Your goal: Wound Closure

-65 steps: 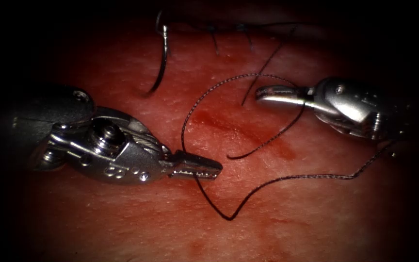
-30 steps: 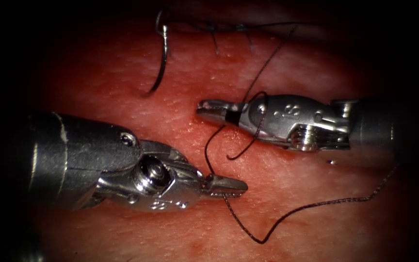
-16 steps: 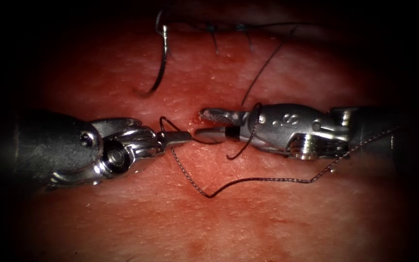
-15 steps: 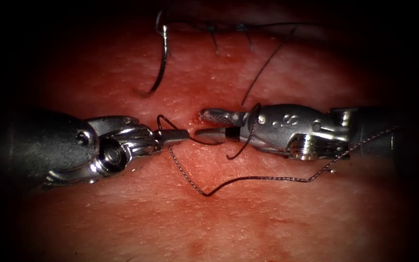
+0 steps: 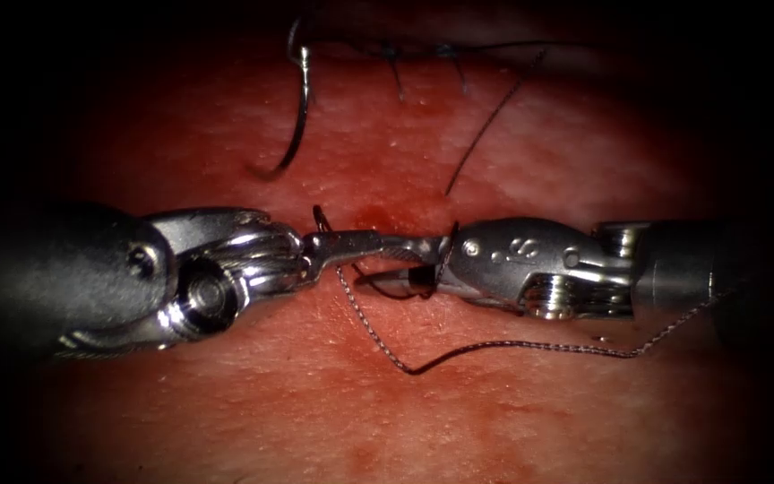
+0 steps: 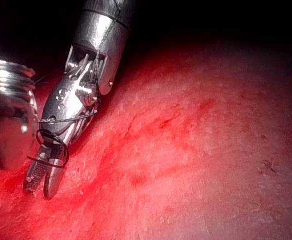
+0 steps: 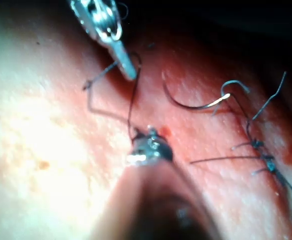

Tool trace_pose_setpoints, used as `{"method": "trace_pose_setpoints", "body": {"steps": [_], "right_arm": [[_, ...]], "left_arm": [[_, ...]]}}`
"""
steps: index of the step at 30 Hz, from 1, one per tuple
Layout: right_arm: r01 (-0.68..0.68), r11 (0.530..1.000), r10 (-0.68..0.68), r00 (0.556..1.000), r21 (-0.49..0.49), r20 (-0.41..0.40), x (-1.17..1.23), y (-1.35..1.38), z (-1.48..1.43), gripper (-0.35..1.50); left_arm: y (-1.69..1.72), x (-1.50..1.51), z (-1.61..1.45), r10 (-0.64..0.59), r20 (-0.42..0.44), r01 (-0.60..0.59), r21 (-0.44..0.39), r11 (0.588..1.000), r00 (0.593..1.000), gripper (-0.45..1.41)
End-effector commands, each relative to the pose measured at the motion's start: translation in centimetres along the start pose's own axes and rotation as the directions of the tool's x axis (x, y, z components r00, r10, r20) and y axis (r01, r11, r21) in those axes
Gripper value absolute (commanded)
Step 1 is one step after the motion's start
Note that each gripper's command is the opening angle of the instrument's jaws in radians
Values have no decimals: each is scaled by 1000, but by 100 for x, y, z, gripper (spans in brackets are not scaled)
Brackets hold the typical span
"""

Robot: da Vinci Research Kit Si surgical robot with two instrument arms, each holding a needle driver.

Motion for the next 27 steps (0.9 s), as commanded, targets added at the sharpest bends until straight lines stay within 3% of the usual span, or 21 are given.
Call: {"method": "trace_pose_setpoints", "body": {"steps": [1, 6, 11, 14, 24, 27], "right_arm": [[11, 1000, -11, 1000, 26, -8, 2, -1, 5, 22], [48, 995, -42, 997, 92, -69, 3, -6, 5, 22], [93, 988, -73, 985, 125, -157, 4, -2, 4, 32], [119, 982, -88, 974, 145, -207, 3, 0, 4, 36], [119, 972, -49, 947, 203, -318, 2, -1, 7, 36], [105, 970, -32, 948, 219, -315, 3, -3, 12, 54]], "left_arm": [[-1, -3, 7, 3, 13, -4, 16, 1000, 1000, -45], [-2, -18, 11, 1, -9, 0, 105, 994, 1000, -45], [5, -26, 27, -30, -122, 53, 193, 980, 992, -45], [18, -25, 44, -34, -237, 99, 267, 959, 971, -45], [38, -36, 61, -63, -333, 170, 302, 938, 941, -45], [31, -34, 64, -87, -384, 217, 311, 925, 919, -45]]}}
